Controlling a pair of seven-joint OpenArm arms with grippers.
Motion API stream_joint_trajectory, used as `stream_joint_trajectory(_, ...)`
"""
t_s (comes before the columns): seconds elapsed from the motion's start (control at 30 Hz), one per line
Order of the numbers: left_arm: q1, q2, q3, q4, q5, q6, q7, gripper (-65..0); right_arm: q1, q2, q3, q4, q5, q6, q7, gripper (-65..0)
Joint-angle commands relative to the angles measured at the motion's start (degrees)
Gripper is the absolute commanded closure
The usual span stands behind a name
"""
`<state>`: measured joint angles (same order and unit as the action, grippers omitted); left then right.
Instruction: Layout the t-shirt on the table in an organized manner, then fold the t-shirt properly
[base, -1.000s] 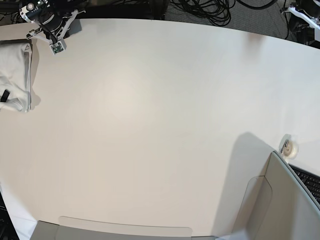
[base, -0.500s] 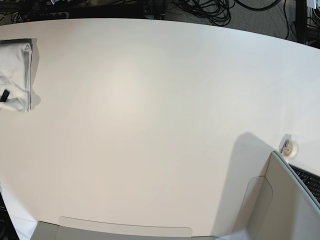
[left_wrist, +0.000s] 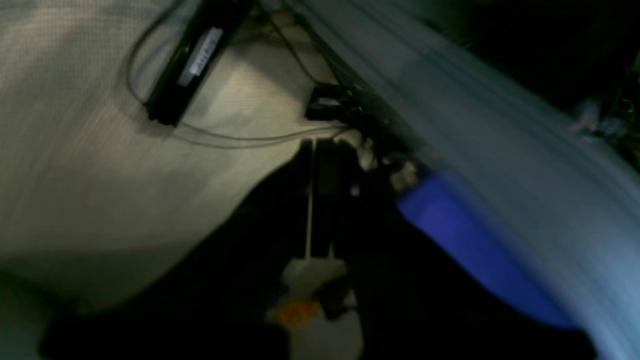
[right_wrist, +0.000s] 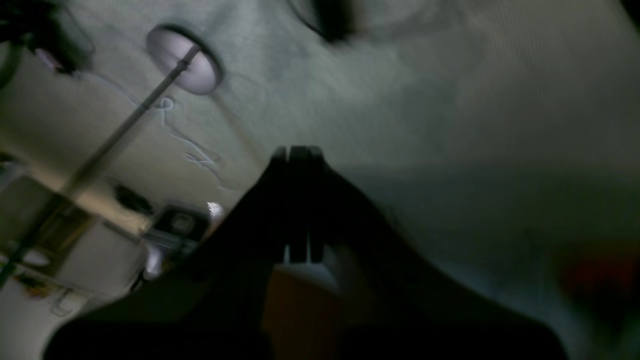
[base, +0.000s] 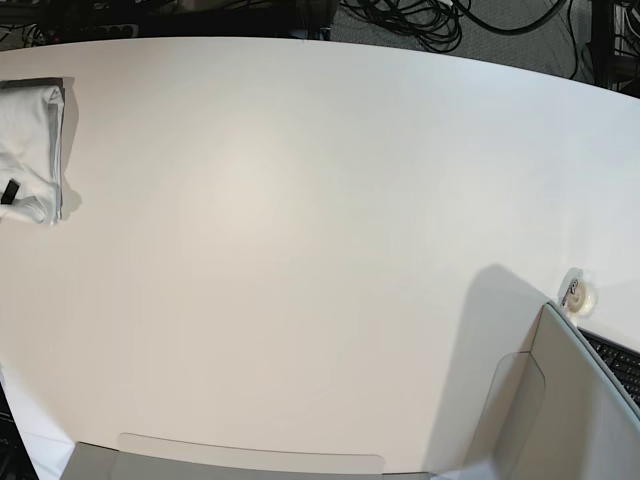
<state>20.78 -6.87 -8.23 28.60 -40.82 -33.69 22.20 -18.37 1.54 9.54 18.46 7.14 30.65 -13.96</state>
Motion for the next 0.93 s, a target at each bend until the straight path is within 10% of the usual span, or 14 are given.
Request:
stream_joint_trajectory(0.0, -1.4, -0.2, 4.9, -1.7, -0.1, -0.2, -2.7, 0.0, 2.0, -1.1, -2.7, -2.9, -1.6, 1.0, 1.8, 0.0)
stream_joint_trajectory(0.1, -6.0, -0.2, 20.1, -6.9, 0.0, 3.4, -13.6, 0.0, 7.1, -4.6, -9.8, -8.0, -4.2, -2.8, 7.1, 0.0)
stream_joint_trajectory(0.23, -9.5, -0.2, 34.4, -12.1, 0.0, 19.8, -22.1, 0.0, 9.8, -5.1, -14.2, -8.0, -4.2, -15.6, 10.3, 0.0)
stream_joint_trajectory(0.33, -10.5, -0.5, 41.8, -12.2, 0.0, 27.7, -22.9, 0.0, 11.2, -4.7, -15.6, -7.9, -4.3, -17.9, 11.7, 0.0)
stream_joint_trajectory(0.9, -12.5, -0.5, 45.0, -12.4, -0.1, 29.5, -23.0, 0.0, 12.6, -5.2, -14.8, -7.3, -3.8, -18.3, 11.9, 0.0)
